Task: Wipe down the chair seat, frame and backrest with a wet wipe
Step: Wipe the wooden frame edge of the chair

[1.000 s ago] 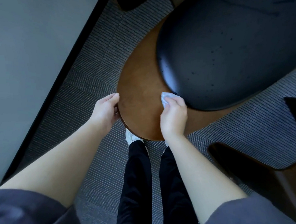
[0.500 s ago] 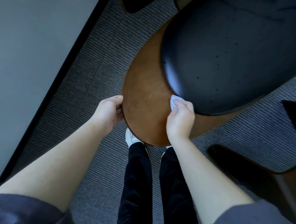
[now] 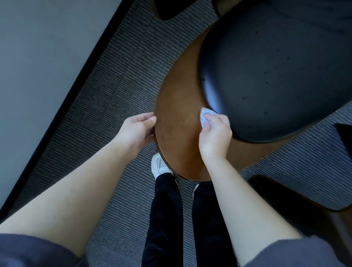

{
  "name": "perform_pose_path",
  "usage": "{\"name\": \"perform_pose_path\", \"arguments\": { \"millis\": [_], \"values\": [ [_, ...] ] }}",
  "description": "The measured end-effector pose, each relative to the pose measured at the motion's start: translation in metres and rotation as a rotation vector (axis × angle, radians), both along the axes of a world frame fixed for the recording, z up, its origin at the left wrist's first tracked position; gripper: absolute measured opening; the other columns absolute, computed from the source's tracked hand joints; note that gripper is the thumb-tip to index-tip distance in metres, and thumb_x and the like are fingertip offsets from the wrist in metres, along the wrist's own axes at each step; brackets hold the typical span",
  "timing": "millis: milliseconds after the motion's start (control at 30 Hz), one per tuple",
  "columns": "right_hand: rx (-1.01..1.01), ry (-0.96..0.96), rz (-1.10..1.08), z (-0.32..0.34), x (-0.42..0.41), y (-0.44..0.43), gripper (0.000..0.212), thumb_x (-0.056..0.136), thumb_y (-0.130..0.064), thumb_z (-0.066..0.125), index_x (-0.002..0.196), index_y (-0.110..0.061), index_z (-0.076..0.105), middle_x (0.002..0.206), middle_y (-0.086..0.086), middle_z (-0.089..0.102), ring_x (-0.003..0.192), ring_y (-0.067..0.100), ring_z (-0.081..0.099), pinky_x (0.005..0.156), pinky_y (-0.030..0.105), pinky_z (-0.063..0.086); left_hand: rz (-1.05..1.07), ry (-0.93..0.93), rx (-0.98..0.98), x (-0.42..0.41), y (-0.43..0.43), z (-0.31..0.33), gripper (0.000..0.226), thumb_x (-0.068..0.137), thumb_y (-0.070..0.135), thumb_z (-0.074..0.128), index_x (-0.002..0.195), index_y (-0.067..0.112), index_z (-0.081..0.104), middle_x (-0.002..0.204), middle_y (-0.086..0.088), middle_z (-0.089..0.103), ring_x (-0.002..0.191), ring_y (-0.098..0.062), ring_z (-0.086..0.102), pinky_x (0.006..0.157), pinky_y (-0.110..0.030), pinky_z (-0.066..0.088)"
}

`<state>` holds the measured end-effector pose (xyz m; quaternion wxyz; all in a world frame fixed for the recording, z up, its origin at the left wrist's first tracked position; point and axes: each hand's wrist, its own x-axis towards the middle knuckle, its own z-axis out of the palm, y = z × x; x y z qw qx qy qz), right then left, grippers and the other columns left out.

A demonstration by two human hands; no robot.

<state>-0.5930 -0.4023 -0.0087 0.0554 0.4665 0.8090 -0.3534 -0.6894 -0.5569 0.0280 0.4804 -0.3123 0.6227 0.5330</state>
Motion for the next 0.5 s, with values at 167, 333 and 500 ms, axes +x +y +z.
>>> {"name": "perform_pose_path", "arguments": {
  "millis": [167,333,500],
  "values": [
    [-0.108,0.23,0.31,0.022,-0.004,-0.035,0.025,0.085,0.005,0.056,0.1,-0.006,0.073,0.105,0.003,0.064,0.097,0.015,0.06,0.087,0.019,0.046,-0.097,-0.023,0.027,-0.011,0.001,0.005,0.024,0.102,0.005,0.044,0.11,0.008,0.066,0.1,-0.007,0.074,0.091,-0.016,0.071,0.079,-0.028,0.059],
    [-0.017,0.14,0.266,0.029,0.036,-0.013,0.025,0.085,0.006,0.058,0.1,-0.006,0.074,0.103,0.004,0.065,0.095,0.012,0.06,0.085,0.004,0.038,-0.137,-0.041,-0.042,-0.017,0.005,0.008,0.028,0.101,0.002,0.042,0.121,0.001,0.062,0.113,-0.012,0.07,0.103,-0.021,0.068,0.081,-0.031,0.058],
    [0.054,0.056,0.092,-0.003,-0.029,-0.018,0.027,0.09,0.003,0.053,0.109,-0.005,0.071,0.111,0.006,0.062,0.101,0.019,0.059,0.081,0.001,0.028,-0.152,-0.063,-0.004,-0.023,0.004,0.001,0.033,0.099,-0.005,0.039,0.117,0.003,0.065,0.11,-0.011,0.071,0.101,-0.021,0.069,0.086,-0.034,0.057]
  ]
}}
